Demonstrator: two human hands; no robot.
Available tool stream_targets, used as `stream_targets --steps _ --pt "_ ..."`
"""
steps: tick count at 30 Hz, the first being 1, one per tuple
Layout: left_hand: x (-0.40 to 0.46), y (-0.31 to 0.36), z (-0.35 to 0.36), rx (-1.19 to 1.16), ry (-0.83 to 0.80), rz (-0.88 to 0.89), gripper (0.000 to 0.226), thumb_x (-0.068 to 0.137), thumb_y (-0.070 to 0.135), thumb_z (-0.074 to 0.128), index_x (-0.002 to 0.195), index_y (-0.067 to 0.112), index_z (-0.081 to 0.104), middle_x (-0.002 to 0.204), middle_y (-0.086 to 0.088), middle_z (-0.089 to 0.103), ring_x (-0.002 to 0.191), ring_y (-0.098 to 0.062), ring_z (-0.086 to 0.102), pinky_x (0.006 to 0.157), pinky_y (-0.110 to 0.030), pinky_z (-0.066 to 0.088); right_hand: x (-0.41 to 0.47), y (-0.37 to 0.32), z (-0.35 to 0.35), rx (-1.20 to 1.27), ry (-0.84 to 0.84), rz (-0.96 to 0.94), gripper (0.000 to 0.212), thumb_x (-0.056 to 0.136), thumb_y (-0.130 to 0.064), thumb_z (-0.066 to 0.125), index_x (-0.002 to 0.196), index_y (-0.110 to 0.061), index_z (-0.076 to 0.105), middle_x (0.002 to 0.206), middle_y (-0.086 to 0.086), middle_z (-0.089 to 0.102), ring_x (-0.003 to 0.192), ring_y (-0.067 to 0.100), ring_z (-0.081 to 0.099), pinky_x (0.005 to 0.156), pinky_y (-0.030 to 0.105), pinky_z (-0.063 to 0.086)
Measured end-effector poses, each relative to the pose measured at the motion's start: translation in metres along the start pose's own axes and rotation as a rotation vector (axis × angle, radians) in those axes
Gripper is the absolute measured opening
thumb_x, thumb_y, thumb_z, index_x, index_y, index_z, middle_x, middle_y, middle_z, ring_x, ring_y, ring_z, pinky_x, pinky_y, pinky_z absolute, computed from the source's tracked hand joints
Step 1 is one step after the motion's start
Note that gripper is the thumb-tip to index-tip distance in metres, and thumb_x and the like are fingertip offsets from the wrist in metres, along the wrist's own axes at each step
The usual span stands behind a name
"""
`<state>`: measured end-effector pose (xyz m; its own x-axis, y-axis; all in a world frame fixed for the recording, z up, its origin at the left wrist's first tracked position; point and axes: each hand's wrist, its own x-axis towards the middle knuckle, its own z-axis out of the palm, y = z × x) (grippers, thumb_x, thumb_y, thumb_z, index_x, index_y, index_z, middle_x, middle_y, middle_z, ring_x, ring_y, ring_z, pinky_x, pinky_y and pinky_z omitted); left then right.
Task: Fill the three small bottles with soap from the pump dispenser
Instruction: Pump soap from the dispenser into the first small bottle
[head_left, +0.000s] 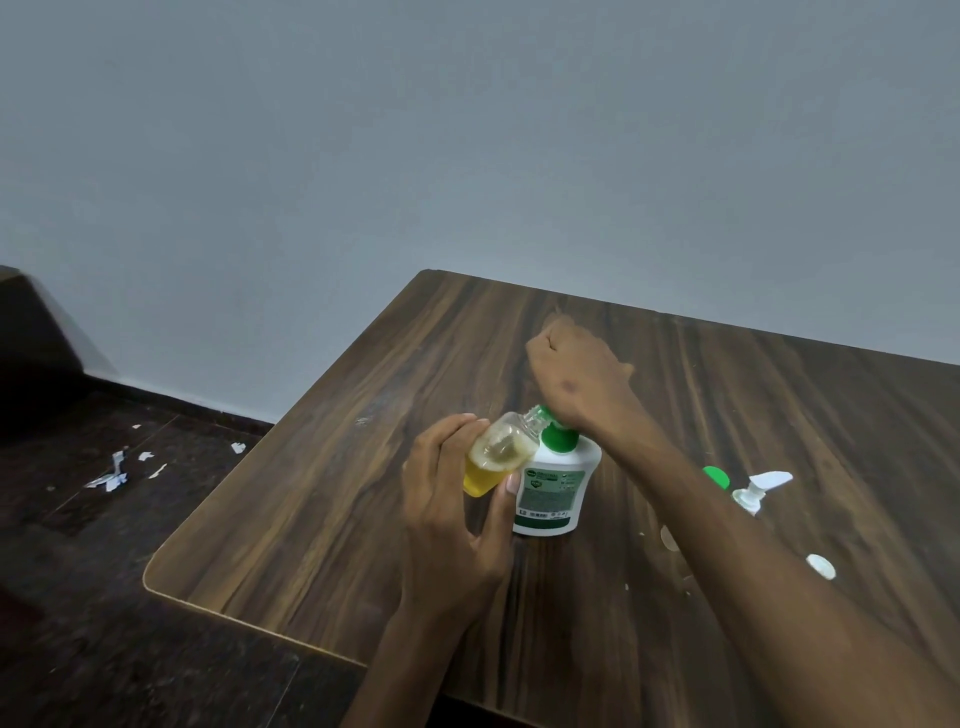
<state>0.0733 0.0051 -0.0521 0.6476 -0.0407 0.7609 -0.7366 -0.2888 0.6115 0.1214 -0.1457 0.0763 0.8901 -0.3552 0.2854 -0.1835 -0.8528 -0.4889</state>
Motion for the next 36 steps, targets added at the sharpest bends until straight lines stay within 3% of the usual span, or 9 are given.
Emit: stream_targets --steps 8,22,30,36 --pt "-0.0002 -0.0009 0.0011 0.022 0.002 -0.006 0.042 0.095 0.019 0.072 0.134 0.005 0.065 0.135 -0.007 0.062 0.126 -0.025 0.061 0.098 -0.051 0.053 0.0025 -0.0023 0.0005 -0.007 0.011 0.002 0.023 0.095 -0.029 0.032 0.074 -0.023 0.04 0.087 -0.002 0.058 0.079 0.018 0.051 0.083 0.045 0.03" --pt "-0.0007 -0.0036 0.002 0.048 0.038 0.007 0.044 0.095 0.024 0.073 0.133 0.002 0.067 0.136 -0.01 0.064 0.128 -0.021 0.059 0.099 -0.049 0.053 -0.0031 -0.005 -0.0032 0.045 0.021 0.016 0.025 0.099 -0.025 0.035 0.083 -0.015 0.051 0.096 0.008 0.067 0.073 0.009 0.049 0.083 0.042 0.024" --pt "-0.0006 -0.0026 0.0014 0.058 0.034 0.009 0.045 0.095 0.028 0.071 0.132 0.002 0.068 0.136 -0.01 0.064 0.128 -0.02 0.059 0.099 -0.048 0.053 -0.0033 -0.0046 -0.0041 0.044 0.032 0.017 0.025 0.099 -0.027 0.033 0.09 -0.015 0.053 0.096 0.005 0.064 0.08 0.015 0.053 0.086 0.045 0.03" --pt "-0.0008 -0.0021 0.001 0.065 0.04 0.013 0.045 0.092 0.02 0.078 0.133 0.003 0.068 0.136 -0.008 0.063 0.128 -0.02 0.059 0.097 -0.05 0.053 -0.0055 -0.0064 -0.005 0.067 0.03 0.021 0.022 0.097 -0.025 0.034 0.081 -0.018 0.048 0.094 0.008 0.065 0.081 0.019 0.055 0.086 0.045 0.03"
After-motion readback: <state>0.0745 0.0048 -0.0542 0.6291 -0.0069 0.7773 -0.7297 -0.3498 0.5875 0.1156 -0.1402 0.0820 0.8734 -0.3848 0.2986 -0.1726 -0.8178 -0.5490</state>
